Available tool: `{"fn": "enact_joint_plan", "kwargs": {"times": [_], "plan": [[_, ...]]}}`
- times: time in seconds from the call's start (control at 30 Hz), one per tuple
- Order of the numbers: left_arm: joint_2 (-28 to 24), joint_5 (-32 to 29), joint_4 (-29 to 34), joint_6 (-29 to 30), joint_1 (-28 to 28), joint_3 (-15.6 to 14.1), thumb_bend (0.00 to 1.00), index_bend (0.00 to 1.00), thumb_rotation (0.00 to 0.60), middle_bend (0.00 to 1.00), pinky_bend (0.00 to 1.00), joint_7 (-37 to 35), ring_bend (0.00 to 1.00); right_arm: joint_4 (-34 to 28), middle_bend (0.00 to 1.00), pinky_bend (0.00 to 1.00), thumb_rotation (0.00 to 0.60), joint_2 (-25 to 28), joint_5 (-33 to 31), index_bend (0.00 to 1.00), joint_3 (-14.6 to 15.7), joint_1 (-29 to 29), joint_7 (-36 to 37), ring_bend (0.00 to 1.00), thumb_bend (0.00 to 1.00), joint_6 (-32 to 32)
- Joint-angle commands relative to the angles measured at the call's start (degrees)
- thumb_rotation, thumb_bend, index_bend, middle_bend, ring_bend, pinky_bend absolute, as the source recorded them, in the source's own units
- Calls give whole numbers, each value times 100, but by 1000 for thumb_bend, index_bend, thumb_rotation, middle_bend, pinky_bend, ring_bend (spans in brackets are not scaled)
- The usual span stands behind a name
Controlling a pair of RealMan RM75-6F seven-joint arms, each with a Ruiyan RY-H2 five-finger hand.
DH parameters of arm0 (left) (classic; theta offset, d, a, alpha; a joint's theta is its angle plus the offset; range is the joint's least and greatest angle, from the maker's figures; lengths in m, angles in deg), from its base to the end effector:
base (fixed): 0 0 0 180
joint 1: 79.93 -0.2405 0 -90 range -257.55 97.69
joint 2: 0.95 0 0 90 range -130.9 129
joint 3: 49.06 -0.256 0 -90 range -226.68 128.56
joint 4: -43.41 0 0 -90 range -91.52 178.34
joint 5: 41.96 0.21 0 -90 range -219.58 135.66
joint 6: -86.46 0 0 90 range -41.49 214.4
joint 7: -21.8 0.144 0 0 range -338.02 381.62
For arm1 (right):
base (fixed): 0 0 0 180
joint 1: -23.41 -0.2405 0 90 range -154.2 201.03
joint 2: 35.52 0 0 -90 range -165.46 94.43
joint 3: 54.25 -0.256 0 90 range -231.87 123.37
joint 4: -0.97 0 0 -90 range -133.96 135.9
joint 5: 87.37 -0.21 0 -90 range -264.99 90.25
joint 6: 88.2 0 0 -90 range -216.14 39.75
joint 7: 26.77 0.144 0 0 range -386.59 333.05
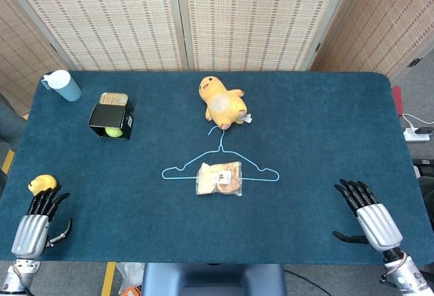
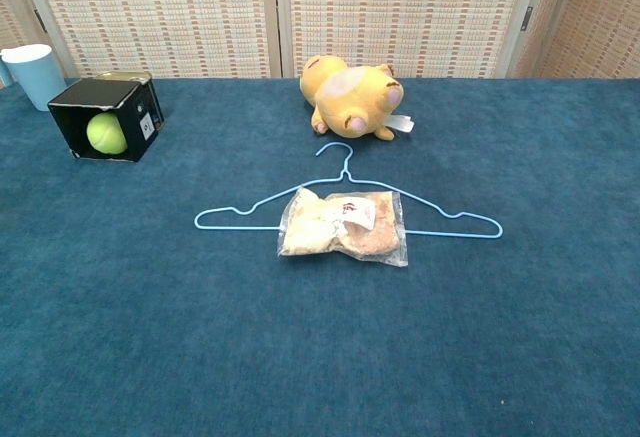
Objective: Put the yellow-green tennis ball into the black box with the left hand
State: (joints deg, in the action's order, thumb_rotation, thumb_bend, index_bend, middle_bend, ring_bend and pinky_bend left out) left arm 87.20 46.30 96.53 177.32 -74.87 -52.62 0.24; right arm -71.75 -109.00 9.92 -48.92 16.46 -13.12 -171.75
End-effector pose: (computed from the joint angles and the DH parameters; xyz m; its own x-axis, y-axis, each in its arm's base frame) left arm -0.3763 0.1673 0.0807 0.2975 0.0086 0.9547 0.9520 -0.0780 -0.2960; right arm -0.3424 -0.1634 0.1035 0.3745 -0.1854 0.9085 -0.9176 -0.2151 0.3343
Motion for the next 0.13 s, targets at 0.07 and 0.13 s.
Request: {"fn": "enact_joint_plan", "kwargs": {"times": [0.07, 0.13], "plan": [[-6, 37, -1, 61, -17, 65, 446, 190, 127, 38, 0, -86, 0, -6, 0, 0, 600, 5, -40, 0, -20, -1, 27, 0, 0, 9], [-6, 59, 6, 75, -20, 82, 447, 190, 130, 38, 0, -113, 0, 3, 0, 0, 600, 4, -29, 0, -14, 0, 34, 0, 0, 0]]}}
